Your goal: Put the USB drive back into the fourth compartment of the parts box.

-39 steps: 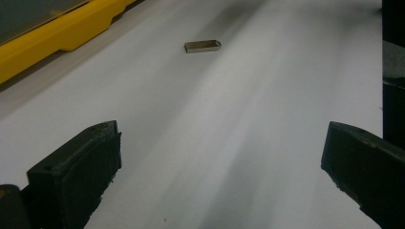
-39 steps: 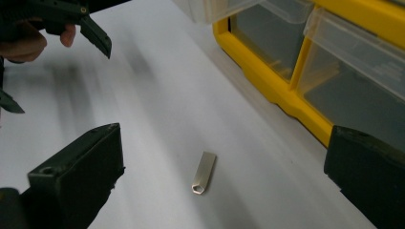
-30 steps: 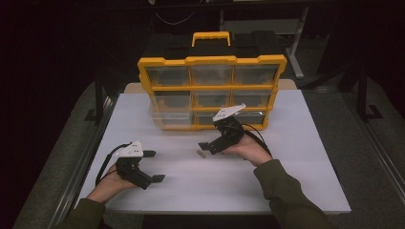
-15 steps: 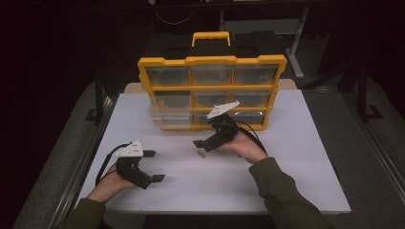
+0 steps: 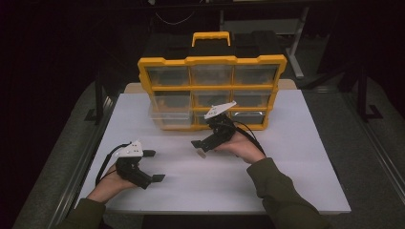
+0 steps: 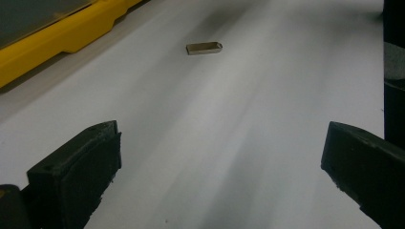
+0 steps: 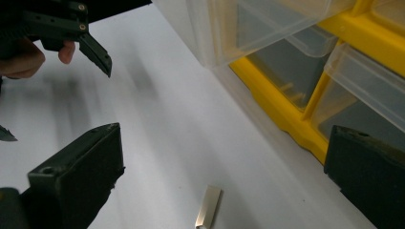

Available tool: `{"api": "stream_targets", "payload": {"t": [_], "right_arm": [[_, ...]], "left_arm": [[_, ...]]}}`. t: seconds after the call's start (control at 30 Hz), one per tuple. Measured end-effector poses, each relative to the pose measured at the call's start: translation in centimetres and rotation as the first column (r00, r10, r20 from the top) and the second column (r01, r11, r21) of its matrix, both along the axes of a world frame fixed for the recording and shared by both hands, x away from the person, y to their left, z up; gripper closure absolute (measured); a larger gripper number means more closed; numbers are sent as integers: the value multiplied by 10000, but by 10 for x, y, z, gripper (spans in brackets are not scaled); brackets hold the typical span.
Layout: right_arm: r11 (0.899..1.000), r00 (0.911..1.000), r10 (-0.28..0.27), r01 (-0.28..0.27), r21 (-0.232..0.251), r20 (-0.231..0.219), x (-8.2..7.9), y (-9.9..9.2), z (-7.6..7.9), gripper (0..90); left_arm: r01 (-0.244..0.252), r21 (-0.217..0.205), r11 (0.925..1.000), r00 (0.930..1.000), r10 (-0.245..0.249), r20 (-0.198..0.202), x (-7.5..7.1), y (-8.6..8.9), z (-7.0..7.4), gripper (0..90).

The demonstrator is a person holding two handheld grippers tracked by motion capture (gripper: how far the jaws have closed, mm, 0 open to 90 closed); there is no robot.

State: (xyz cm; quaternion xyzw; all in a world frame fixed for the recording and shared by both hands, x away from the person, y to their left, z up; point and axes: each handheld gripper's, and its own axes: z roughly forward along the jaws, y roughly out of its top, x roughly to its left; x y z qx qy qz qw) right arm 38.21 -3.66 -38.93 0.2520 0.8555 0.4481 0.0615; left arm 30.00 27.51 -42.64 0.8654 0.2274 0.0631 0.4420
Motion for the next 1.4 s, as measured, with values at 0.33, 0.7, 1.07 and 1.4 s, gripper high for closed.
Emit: {"api": "stream_targets", "payload": {"t": [0.33,0.7,1.07,1.4], "right_arm": [[9983,10000,18,-23,-589,-85,0,7,-9,0],[9950,9999,107,-115,-988,-85,1,11,-18,0],[9915,9997,108,-136,-1296,-222,1,14,-27,83],[9885,9998,-3,-26,-1515,-188,0,14,-30,232]], "left_arm": [[11,-7,10000,10000,-11,-5,0,0,0,0],[39,11,10000,10000,-39,1,0,0,0,0],[51,34,10000,10000,-51,12,0,0,0,0],[41,29,10000,10000,-41,18,0,0,0,0]]}}
